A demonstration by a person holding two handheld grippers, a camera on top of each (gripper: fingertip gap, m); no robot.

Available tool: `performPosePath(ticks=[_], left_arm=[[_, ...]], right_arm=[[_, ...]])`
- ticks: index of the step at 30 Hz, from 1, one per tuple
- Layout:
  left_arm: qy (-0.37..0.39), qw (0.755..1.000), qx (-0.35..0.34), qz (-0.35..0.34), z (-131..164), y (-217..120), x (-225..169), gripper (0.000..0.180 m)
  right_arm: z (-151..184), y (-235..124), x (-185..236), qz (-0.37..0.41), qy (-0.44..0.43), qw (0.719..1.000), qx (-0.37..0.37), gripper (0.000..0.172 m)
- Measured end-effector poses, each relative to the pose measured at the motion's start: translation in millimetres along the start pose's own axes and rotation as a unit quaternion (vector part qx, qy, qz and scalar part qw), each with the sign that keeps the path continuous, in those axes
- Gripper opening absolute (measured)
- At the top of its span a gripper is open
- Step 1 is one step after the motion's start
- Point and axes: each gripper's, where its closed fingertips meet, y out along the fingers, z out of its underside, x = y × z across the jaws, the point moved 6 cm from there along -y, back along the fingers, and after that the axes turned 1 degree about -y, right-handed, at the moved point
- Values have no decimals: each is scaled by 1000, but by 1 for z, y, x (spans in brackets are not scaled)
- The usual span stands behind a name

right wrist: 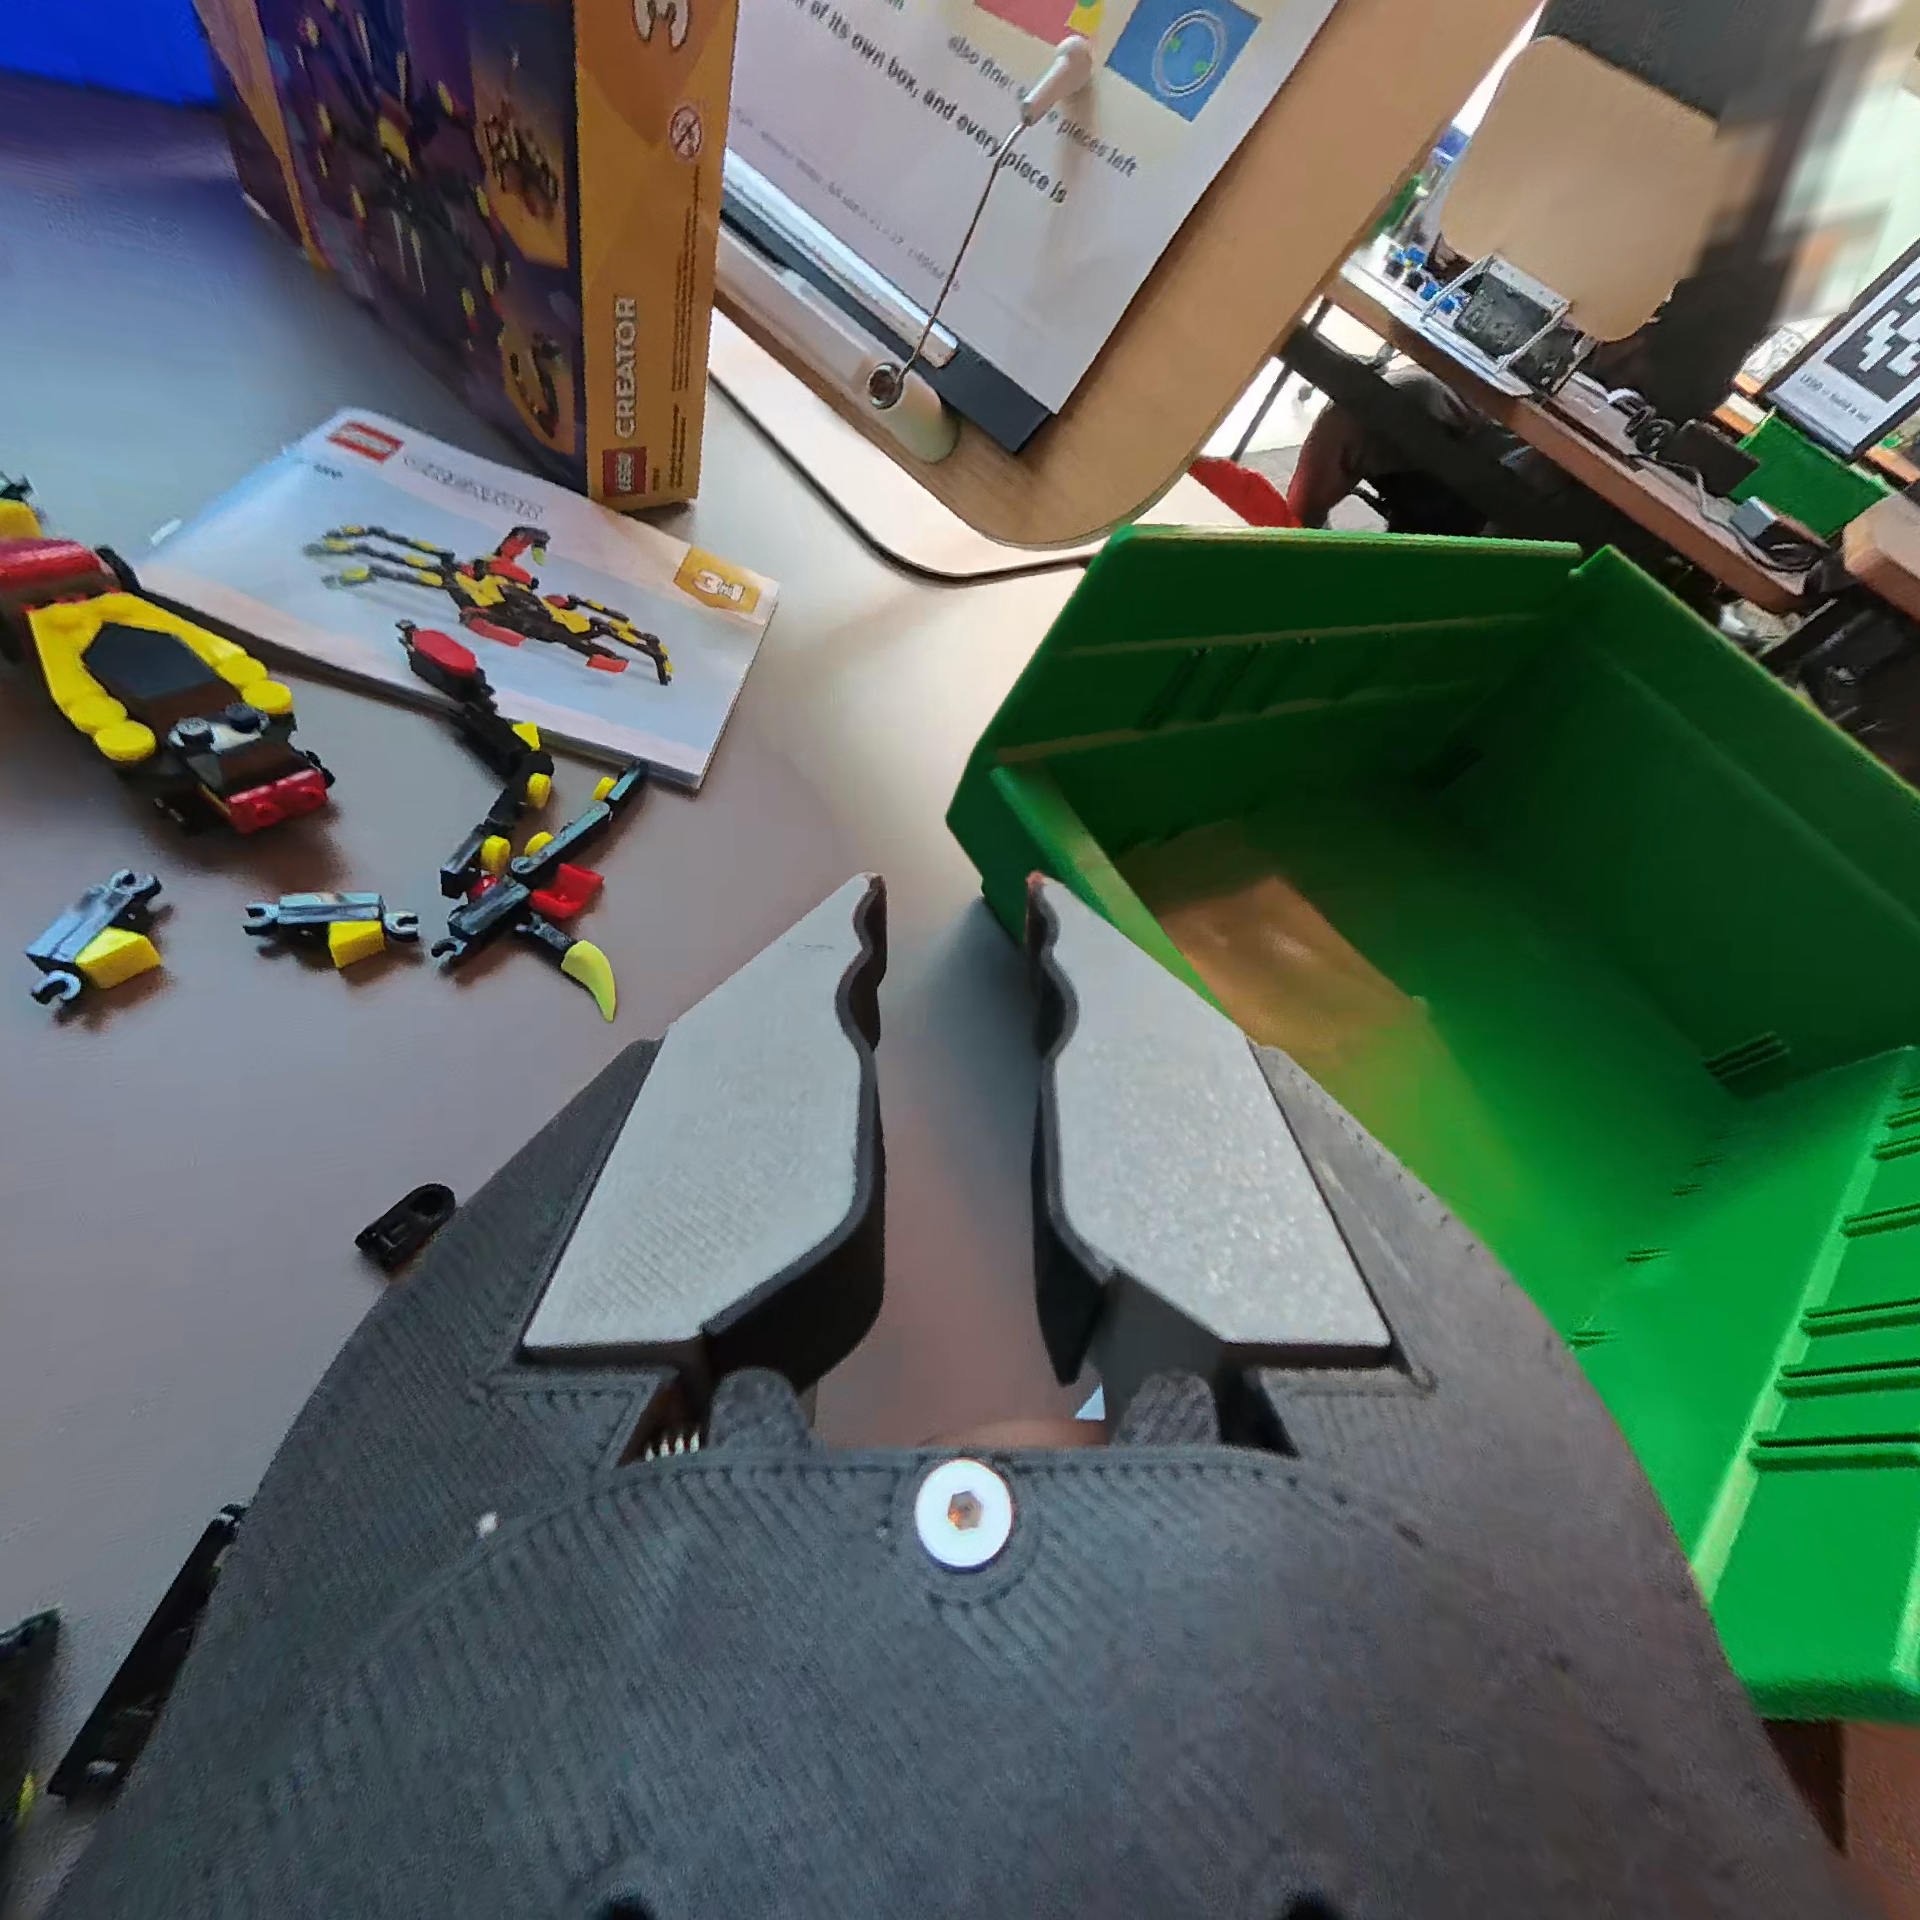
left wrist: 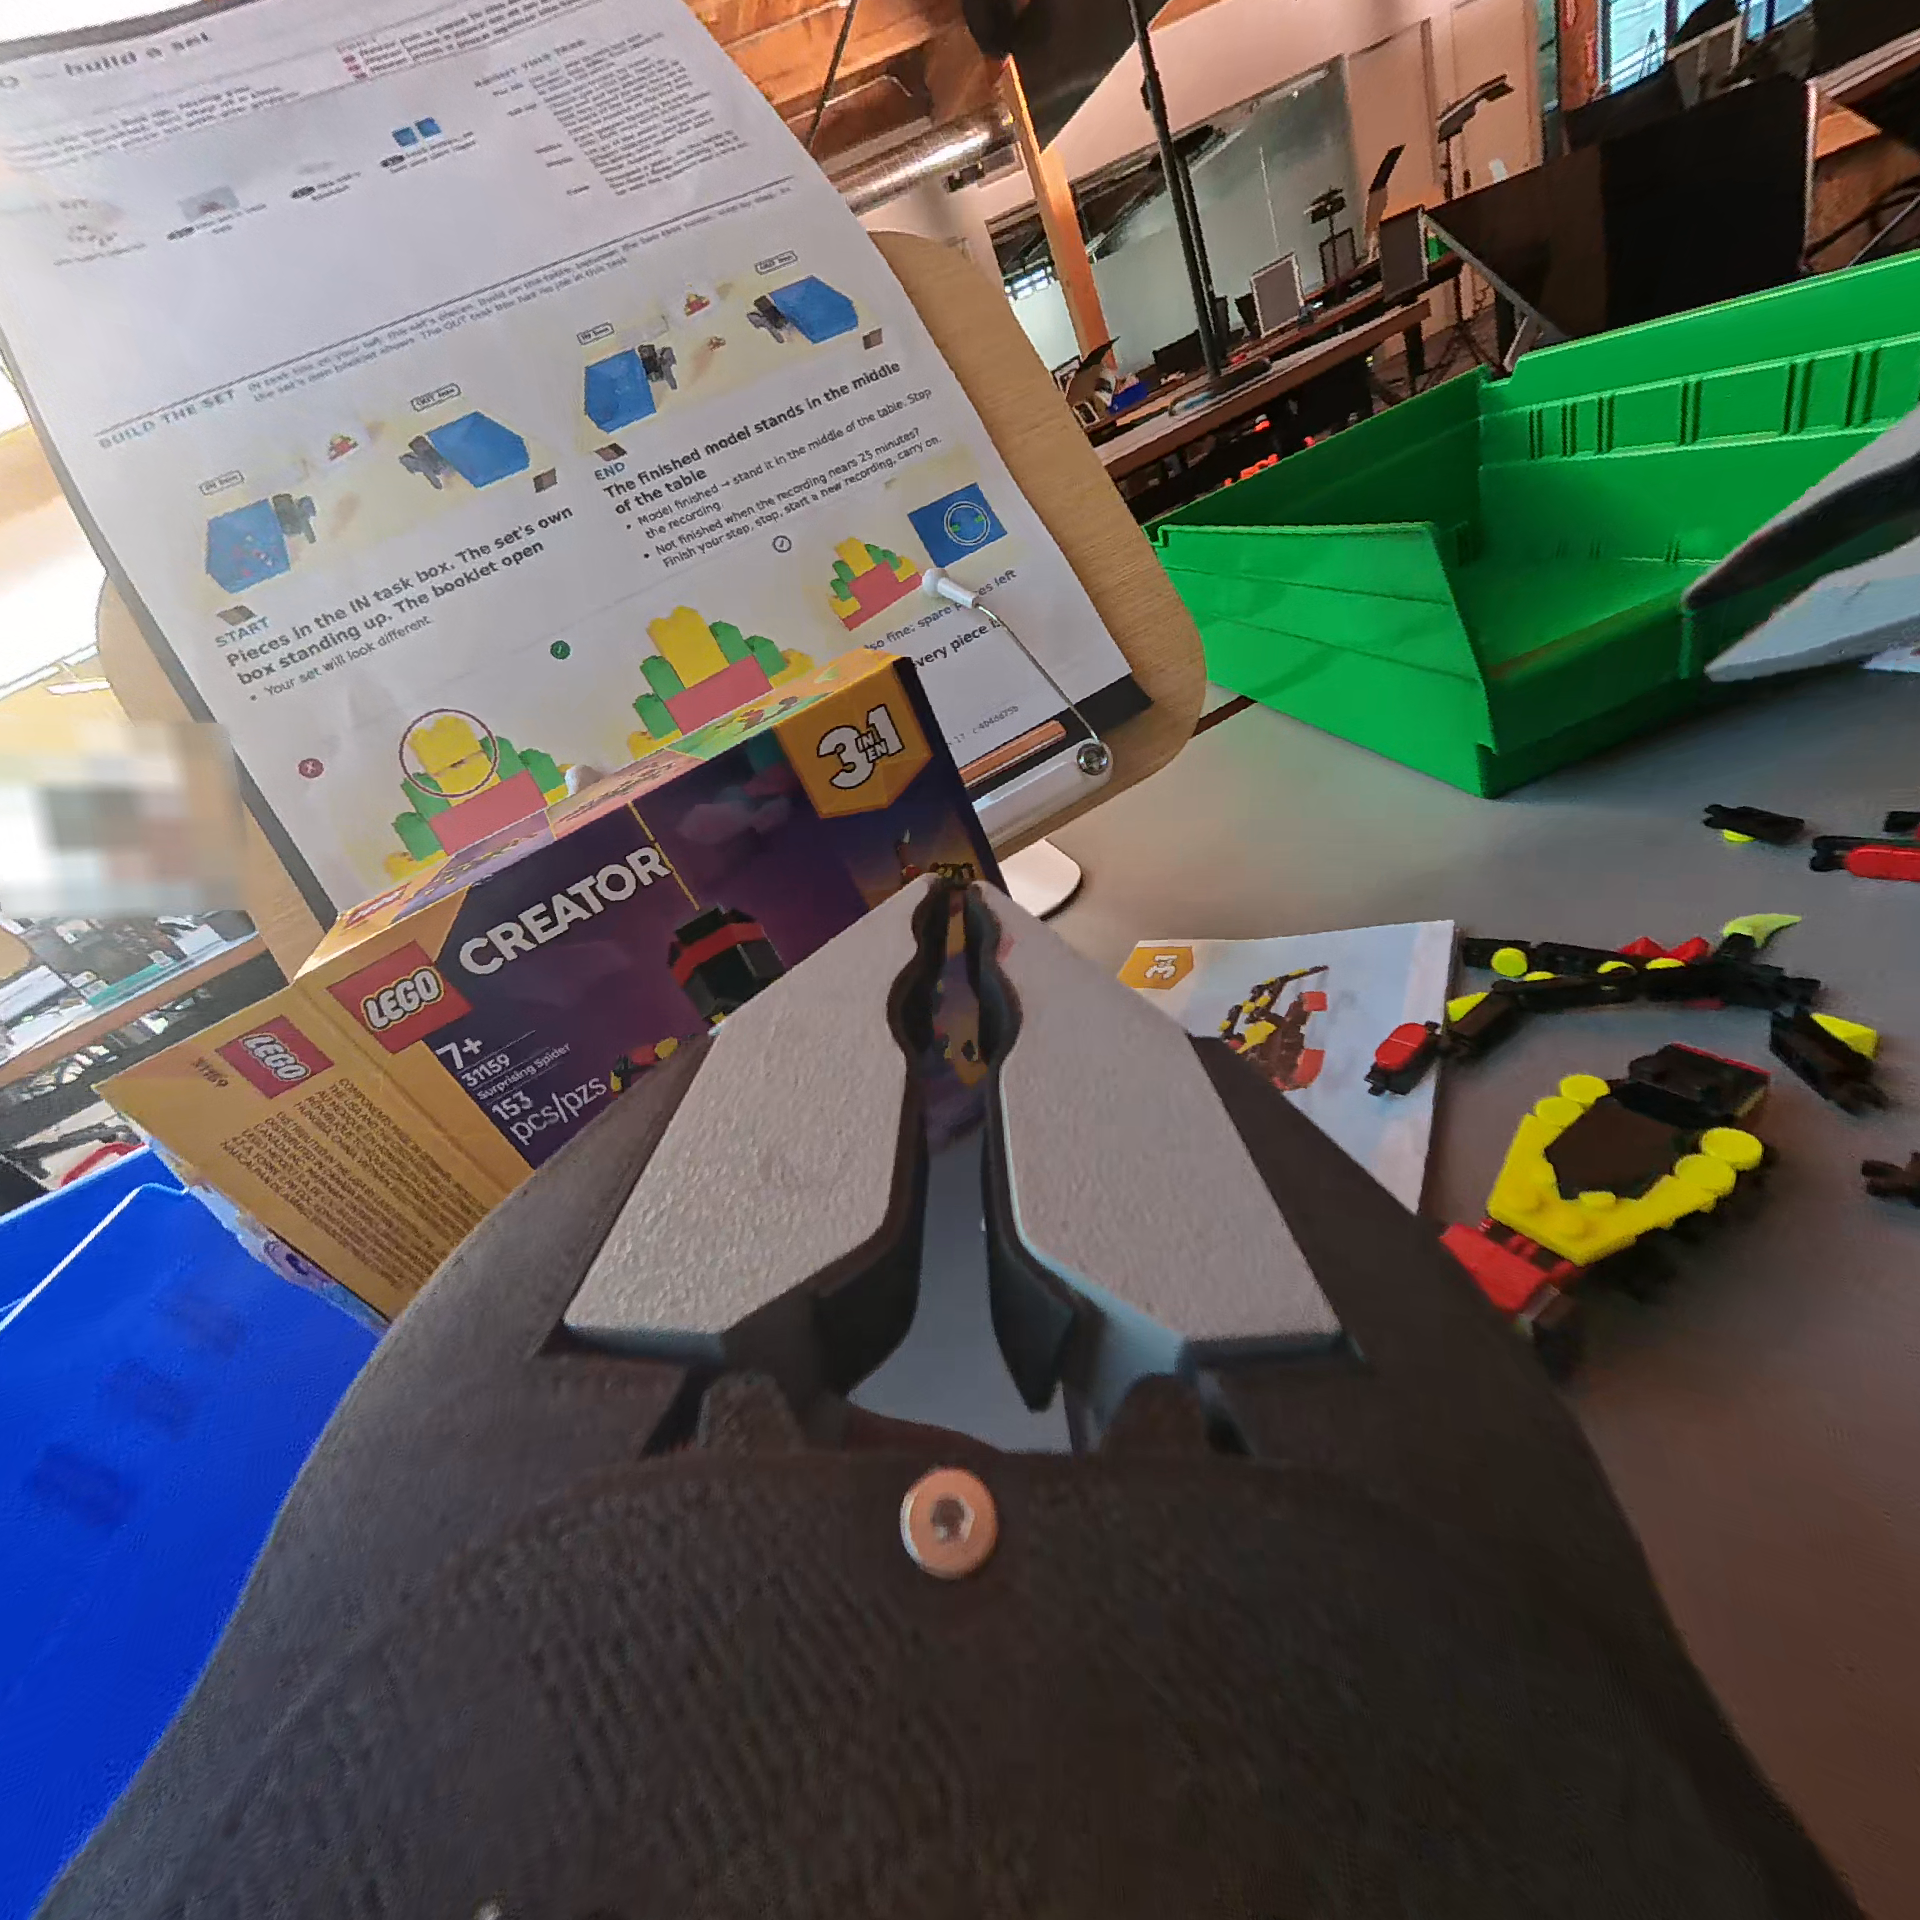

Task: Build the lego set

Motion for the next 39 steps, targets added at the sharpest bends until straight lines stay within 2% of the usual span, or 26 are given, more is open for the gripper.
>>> performPosePath(ticks=[6, 16, 22, 27, 33, 39], left_arm=[[-2, 1000, -8, -10, 1, -1, 5, 0], [11, 1000, -6, -26, 2, -5, 7, 0], [25, 998, -4, -58, 4, -11, 16, 0], [13, 996, -10, -89, 5, -15, 25, 0], [23, 996, -11, -86, 6, -11, 24, 0], [-6, 997, -22, -72, 7, -3, 31, 0]], right_arm=[[-1, 1, -6, -11, 32, 999, -9, 23], [-1, 5, 10, 2, -52, 999, 8, 22], [-1, 7, 12, 3, -68, 998, 8, 21], [-4, 2, 7, 2, -42, 999, -16, 21], [-8, -6, -4, 4, 6, 998, -57, 21], [-11, -4, -3, 15, -25, 997, -75, 17]])
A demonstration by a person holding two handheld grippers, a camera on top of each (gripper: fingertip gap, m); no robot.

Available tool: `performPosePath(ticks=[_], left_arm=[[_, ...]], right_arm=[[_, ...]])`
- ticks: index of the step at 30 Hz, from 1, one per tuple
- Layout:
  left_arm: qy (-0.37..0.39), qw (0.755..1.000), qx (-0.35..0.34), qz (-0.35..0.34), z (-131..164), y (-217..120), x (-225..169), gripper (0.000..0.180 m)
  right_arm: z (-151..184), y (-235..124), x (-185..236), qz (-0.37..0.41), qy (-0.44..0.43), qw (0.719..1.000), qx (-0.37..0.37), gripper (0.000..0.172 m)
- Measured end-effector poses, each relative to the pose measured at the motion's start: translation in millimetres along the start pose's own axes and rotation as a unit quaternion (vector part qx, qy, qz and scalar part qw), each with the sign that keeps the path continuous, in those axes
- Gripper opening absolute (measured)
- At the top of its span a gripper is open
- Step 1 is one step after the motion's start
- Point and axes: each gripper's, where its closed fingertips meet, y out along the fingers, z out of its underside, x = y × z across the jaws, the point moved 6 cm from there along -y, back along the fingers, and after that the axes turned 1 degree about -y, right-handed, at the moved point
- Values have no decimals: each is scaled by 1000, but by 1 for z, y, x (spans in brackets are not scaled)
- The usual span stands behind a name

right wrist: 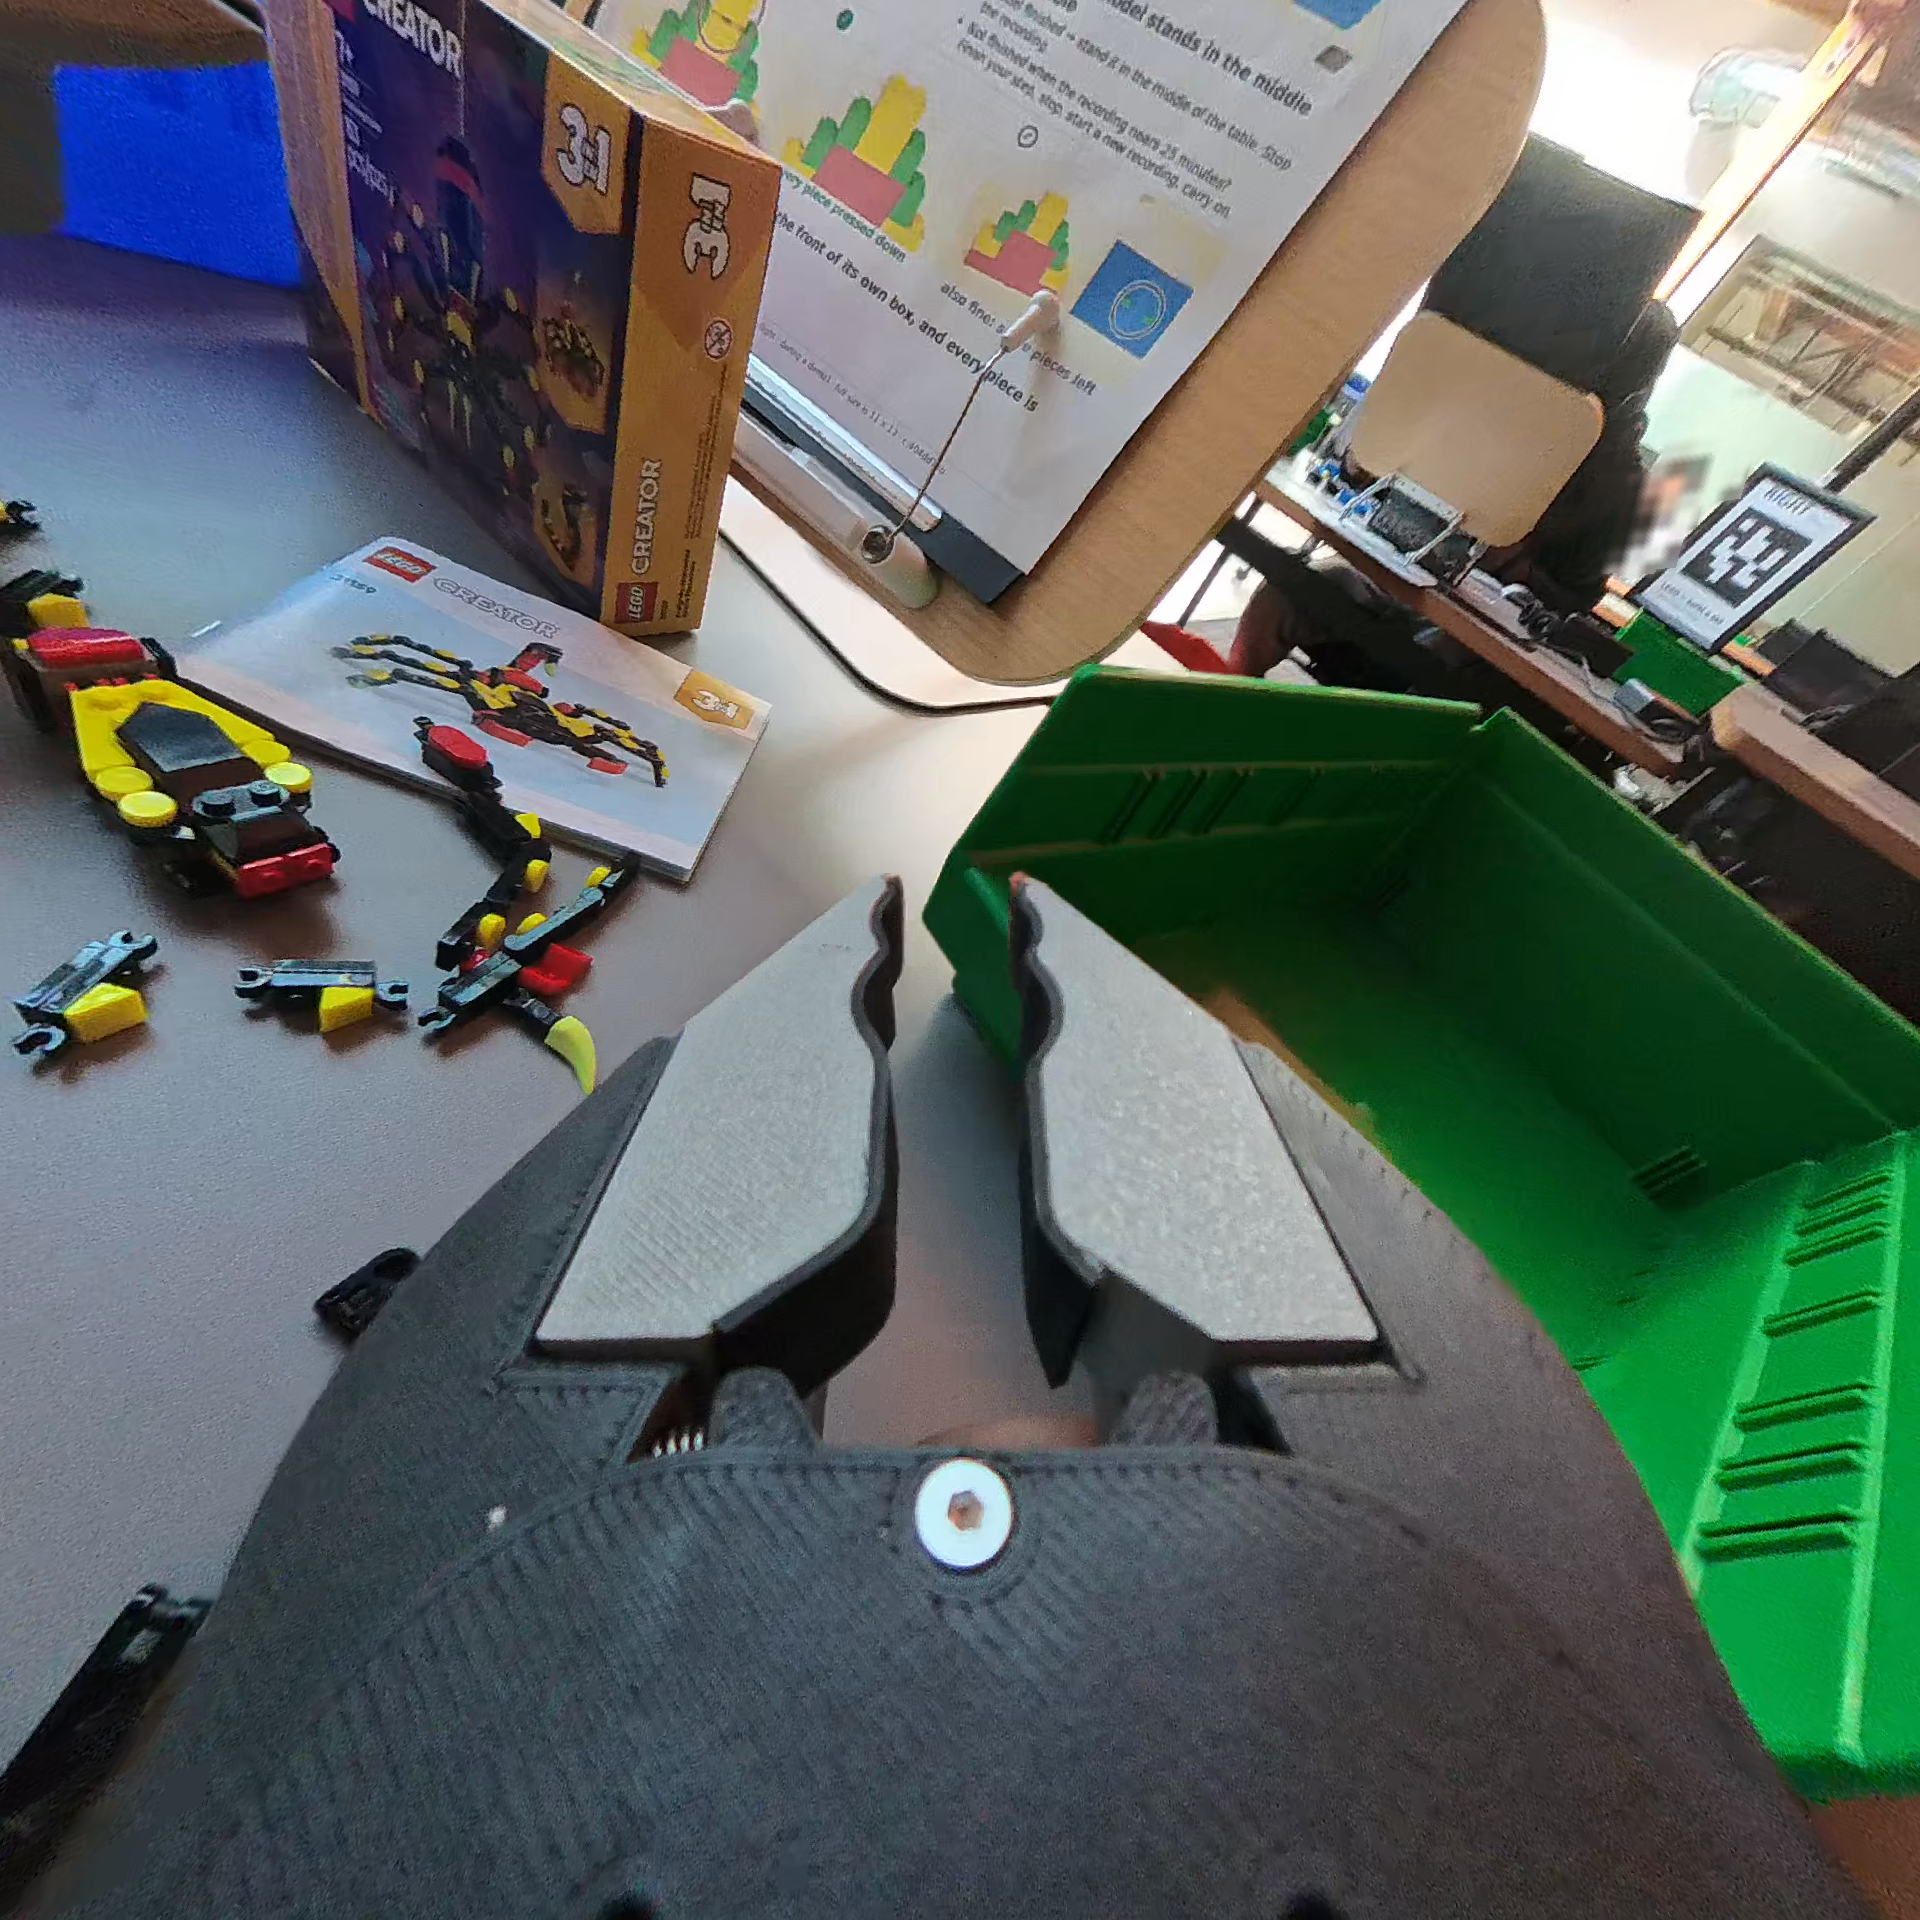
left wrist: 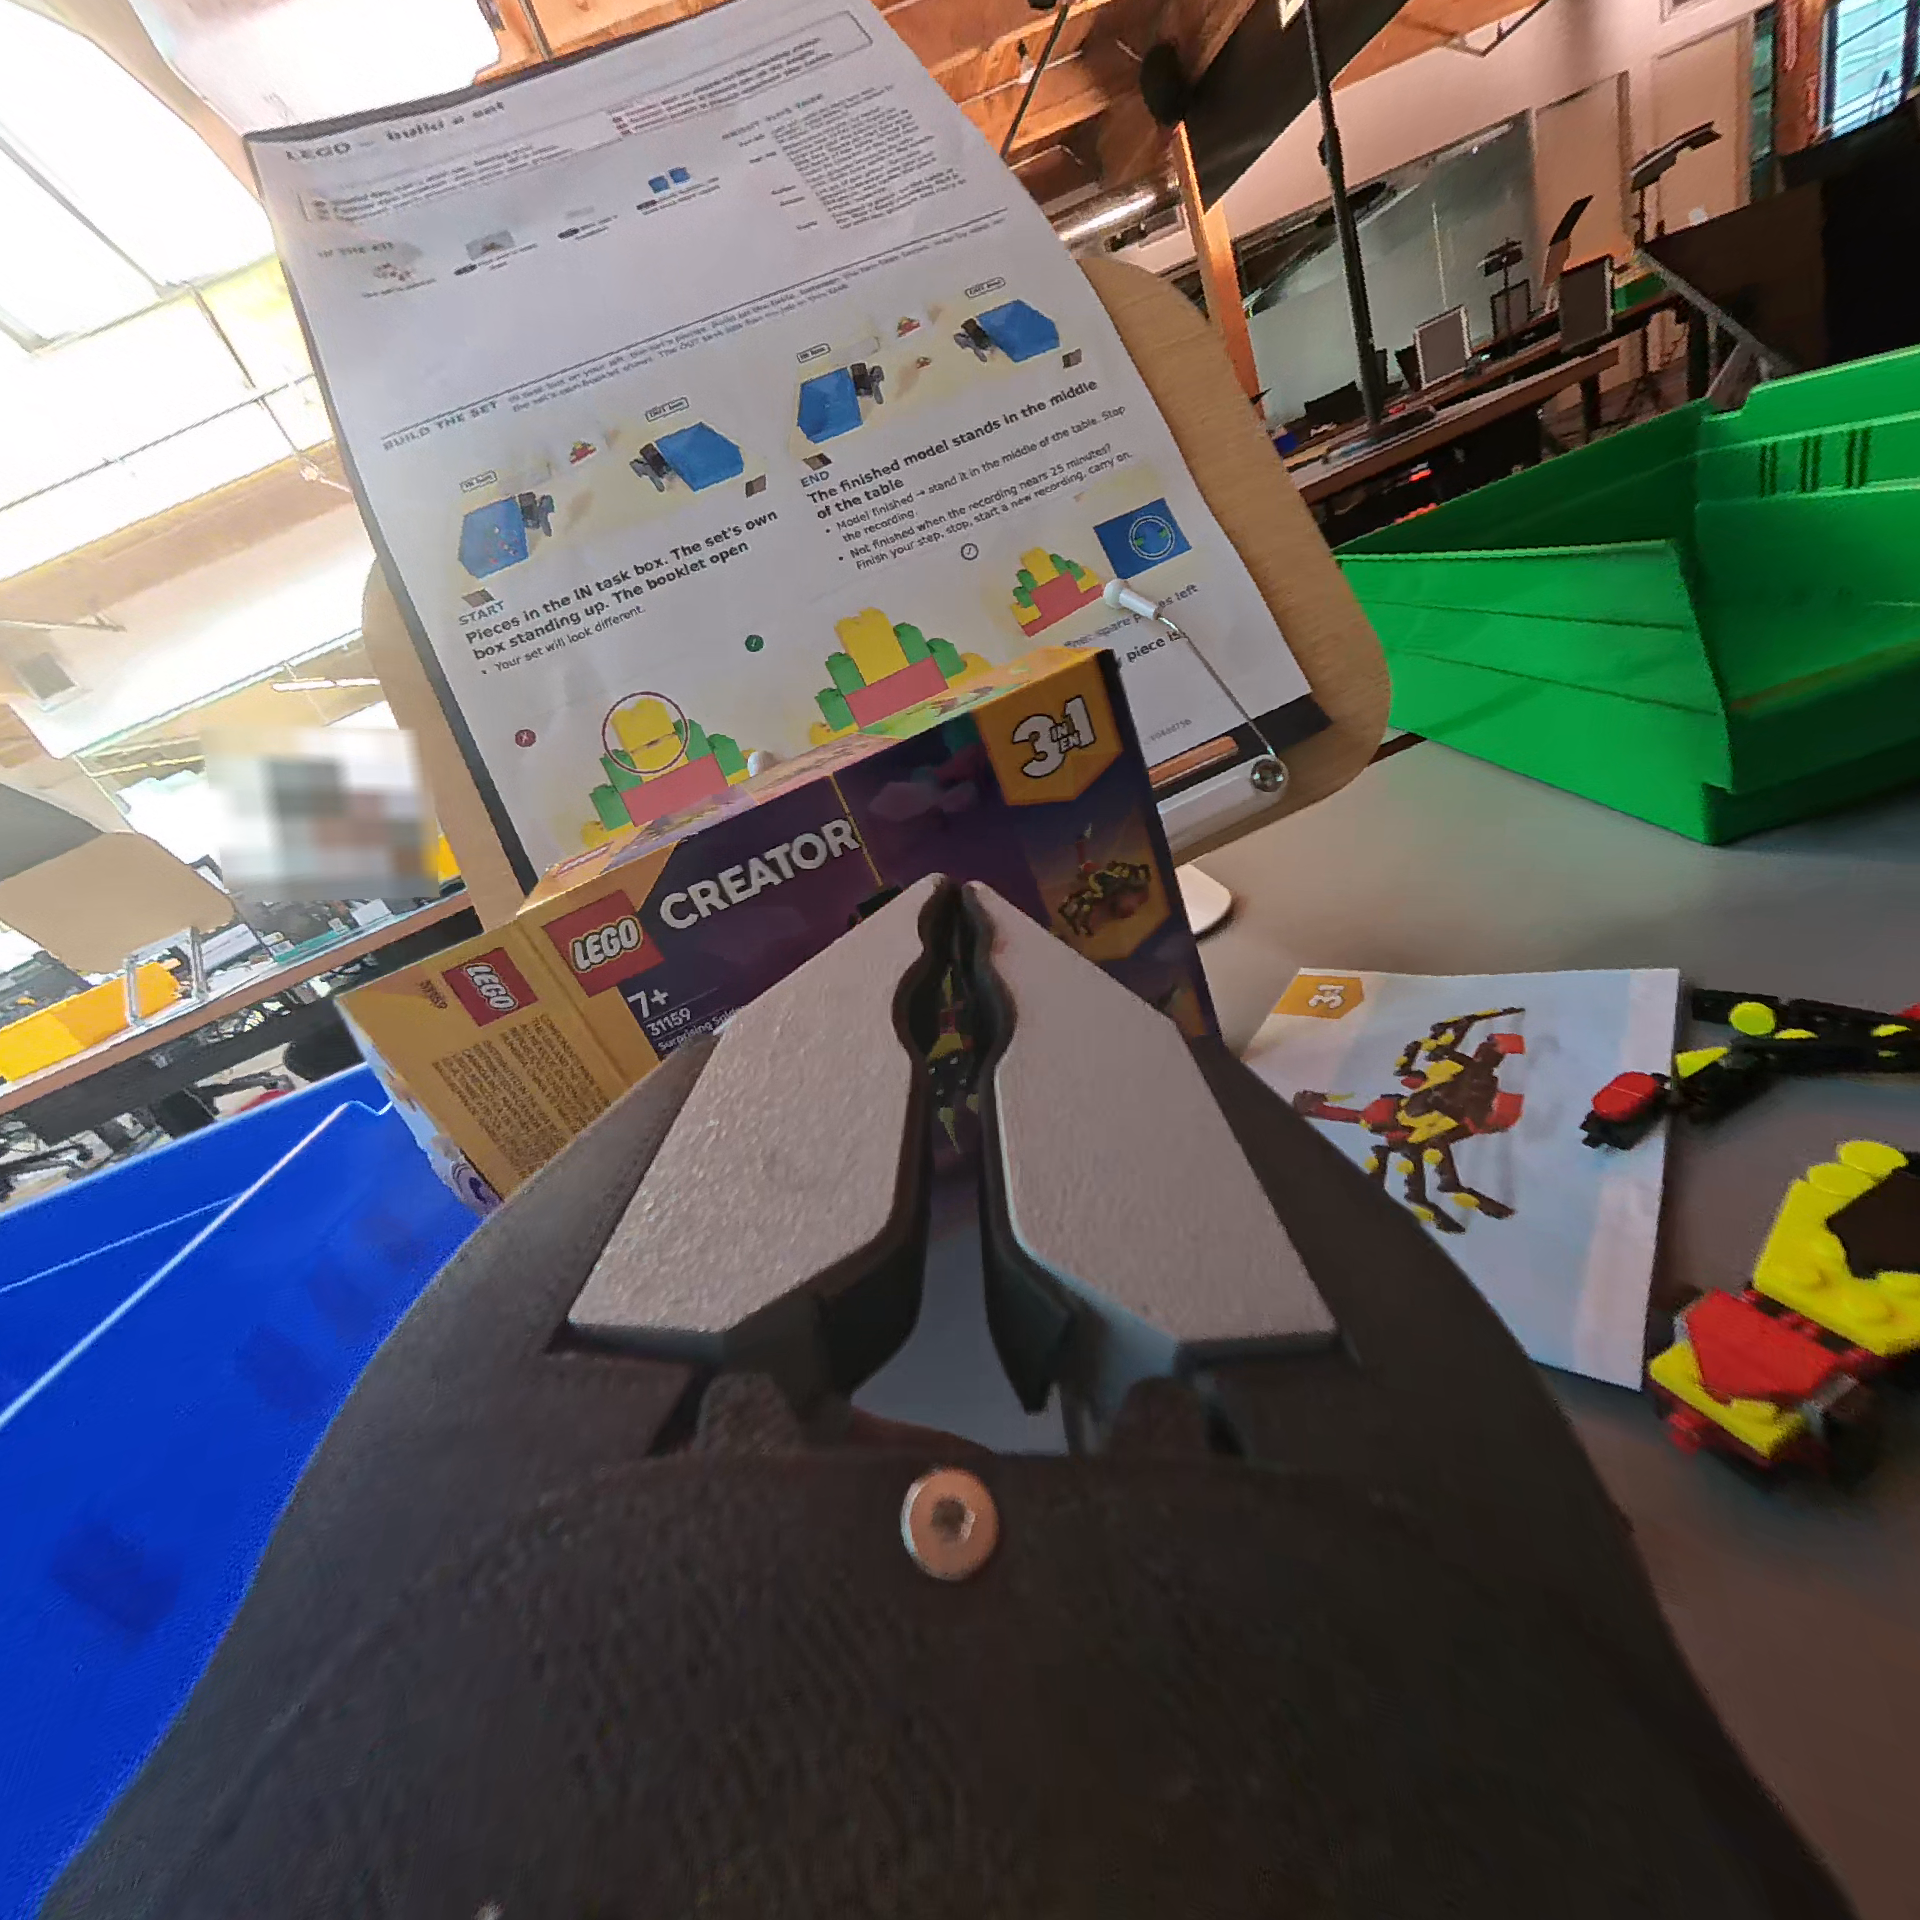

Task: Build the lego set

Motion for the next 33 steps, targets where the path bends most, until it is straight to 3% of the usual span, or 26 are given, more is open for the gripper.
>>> performPosePath(ticks=[6, 19, 26, 33], left_arm=[[-39, 999, -9, 2, 1, 6, 7, 0], [-11, 1000, -15, 20, -1, 9, -1, 0], [3, 999, -25, 27, -10, -4, -9, 0], [22, 997, -46, 52, -23, -14, -24, 0]], right_arm=[[-6, -1, -6, 19, 0, 999, -46, 12], [-12, -6, 3, 62, -26, 996, -53, 9], [-33, -25, 17, 31, 48, 992, -116, 10], [-36, -29, 22, 20, 76, 989, -124, 12]])
